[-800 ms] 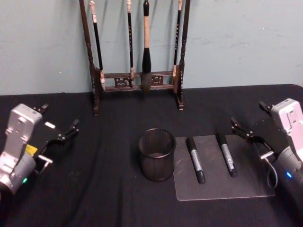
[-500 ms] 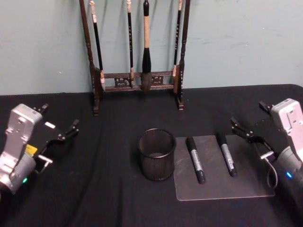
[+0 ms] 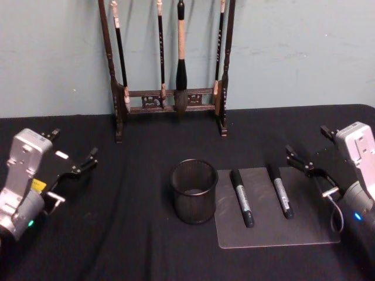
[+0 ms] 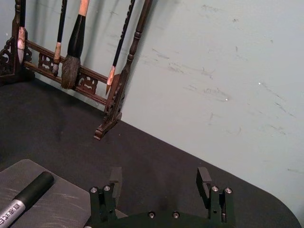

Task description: Pick up the water-based marker from the table and place it into the pen holder.

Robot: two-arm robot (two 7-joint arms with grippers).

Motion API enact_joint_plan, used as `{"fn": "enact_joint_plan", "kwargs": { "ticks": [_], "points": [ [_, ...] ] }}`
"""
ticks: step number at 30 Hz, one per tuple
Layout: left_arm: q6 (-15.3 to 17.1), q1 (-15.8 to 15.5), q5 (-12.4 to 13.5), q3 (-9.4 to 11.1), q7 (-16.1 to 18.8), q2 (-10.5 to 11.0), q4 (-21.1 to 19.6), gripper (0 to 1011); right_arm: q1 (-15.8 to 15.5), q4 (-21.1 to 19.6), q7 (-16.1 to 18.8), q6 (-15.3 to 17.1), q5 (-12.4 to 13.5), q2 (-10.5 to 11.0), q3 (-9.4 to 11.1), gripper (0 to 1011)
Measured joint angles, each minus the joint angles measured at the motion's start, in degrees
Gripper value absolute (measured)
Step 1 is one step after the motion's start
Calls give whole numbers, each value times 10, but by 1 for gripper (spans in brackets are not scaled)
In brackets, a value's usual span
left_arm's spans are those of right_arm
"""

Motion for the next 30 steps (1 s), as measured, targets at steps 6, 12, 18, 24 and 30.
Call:
{"fn": "enact_joint_plan", "kwargs": {
  "ticks": [6,12,18,24,30],
  "points": [
    [0,0,0,0,0,0,0,1009,0,0,0,0,0,0,0,1003],
    [0,0,0,0,0,0,0,1009,0,0,0,0,0,0,0,1003],
    [0,0,0,0,0,0,0,1009,0,0,0,0,0,0,0,1003],
    [0,0,0,0,0,0,0,1009,-9,-12,9,7,8,-1,10,1002],
    [0,0,0,0,0,0,0,1009,-20,-29,24,19,22,-4,22,1003]
  ]
}}
